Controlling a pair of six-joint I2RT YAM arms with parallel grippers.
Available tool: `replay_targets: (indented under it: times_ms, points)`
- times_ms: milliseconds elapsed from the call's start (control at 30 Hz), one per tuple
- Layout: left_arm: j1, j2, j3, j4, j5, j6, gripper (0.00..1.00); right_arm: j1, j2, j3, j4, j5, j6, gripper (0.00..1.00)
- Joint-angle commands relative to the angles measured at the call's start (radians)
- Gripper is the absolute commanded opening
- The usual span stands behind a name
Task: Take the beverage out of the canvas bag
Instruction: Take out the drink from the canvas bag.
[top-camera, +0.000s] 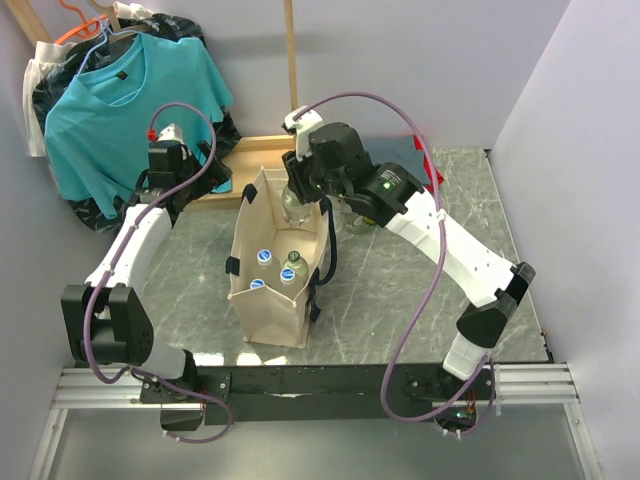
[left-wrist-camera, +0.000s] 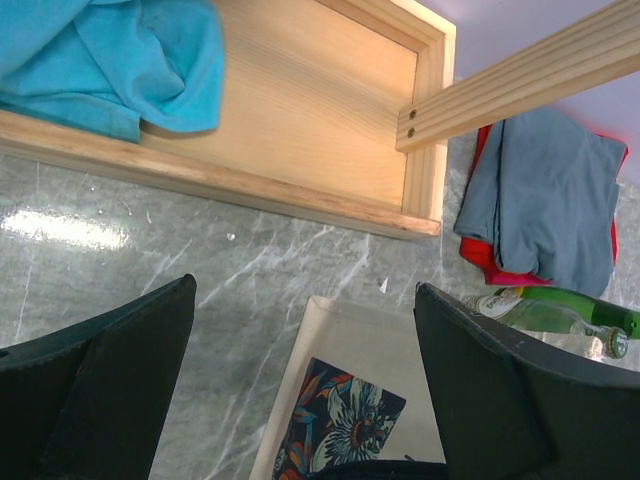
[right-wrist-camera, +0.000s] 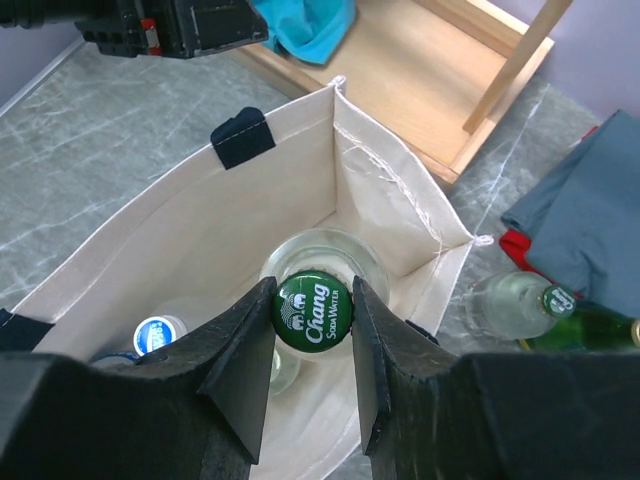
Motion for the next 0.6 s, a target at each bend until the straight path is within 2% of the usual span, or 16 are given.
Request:
replay_targets:
  times_ms: [0,133,567]
  points:
    - [-0.003,-0.046,-0.005,0.040,0.017,-0.006,0.96,0.001,-0.108,0.037,0.172,0.077,-0.022,0.00]
    - [-0.003,-0.042,-0.001,0.040,0.023,-0.005,0.96,0.001,-0.114,0.024,0.174,0.146,-0.022,0.00]
    - [-0.007,-0.038,0.012,0.043,0.040,-0.011,0.96,-0.001,-0.186,0.003,0.211,0.189,-0.074,0.00]
